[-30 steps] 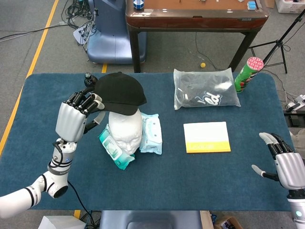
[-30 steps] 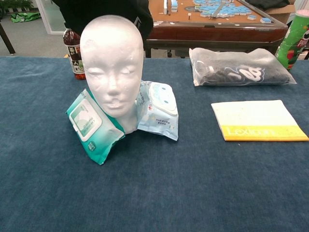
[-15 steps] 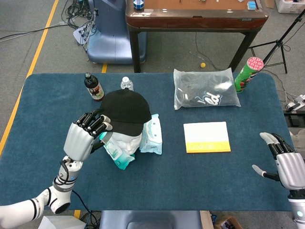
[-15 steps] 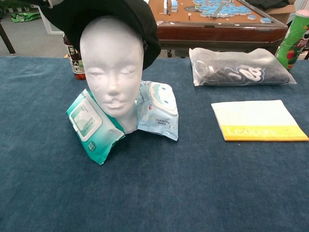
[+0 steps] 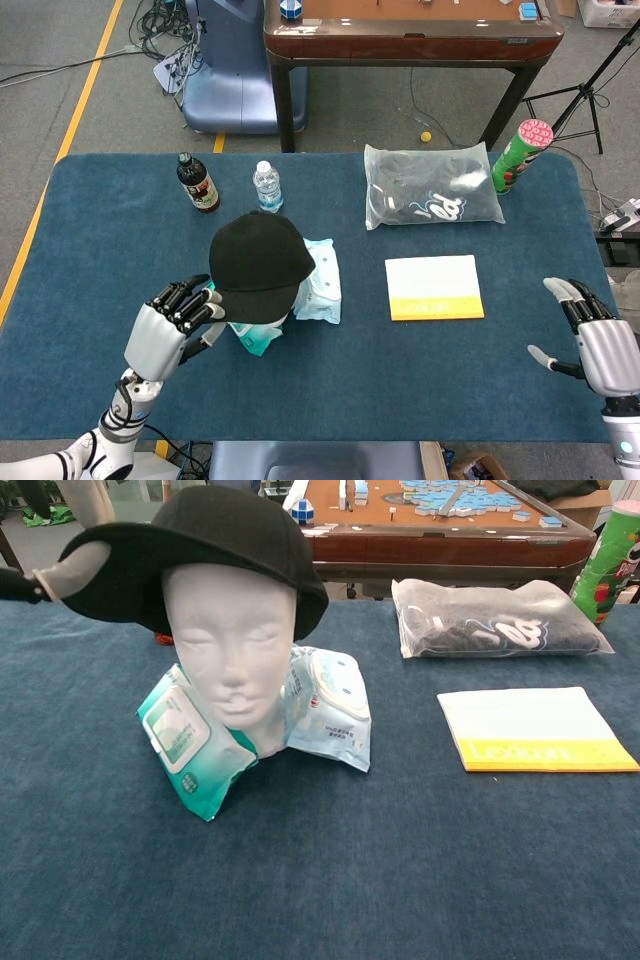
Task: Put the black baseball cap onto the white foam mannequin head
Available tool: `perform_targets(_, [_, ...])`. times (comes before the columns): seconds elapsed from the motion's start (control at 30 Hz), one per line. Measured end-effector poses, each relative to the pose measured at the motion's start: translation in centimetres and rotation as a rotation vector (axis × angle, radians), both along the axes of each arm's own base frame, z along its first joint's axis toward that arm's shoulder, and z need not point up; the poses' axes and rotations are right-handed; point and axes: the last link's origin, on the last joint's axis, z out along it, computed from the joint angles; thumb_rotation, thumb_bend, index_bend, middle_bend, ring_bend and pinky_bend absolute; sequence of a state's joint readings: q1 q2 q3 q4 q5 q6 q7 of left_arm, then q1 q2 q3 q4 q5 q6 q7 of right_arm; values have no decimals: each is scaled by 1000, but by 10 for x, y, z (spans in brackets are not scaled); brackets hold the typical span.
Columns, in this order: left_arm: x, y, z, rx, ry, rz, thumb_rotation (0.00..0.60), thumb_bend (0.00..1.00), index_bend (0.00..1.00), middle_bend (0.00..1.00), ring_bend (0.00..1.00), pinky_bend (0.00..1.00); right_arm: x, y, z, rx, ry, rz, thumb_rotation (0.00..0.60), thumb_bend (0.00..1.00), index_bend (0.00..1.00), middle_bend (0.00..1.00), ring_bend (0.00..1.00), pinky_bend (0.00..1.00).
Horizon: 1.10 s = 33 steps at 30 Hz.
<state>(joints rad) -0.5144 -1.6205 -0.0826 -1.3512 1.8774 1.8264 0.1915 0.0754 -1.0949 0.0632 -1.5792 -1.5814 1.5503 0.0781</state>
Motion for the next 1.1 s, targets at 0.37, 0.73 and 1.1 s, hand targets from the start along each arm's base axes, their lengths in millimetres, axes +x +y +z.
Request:
perform_targets(0.37, [-8,-16,-12,-25,18,6,600,380,394,511,298,486,1,0,-1,0,3,1,600,0,134,179,119,304])
perform_targets(0.73, [-10,-16,-11,-46,11,46,600,165,149,390,256,460,0,0,0,-2,1,-1,600,0,134,179,119,303])
perform_targets(1.1, [-26,-26,3,-47,115,182,600,87,65,209,165,370,0,0,0,-6,4,-2,600,0,134,179,119,303])
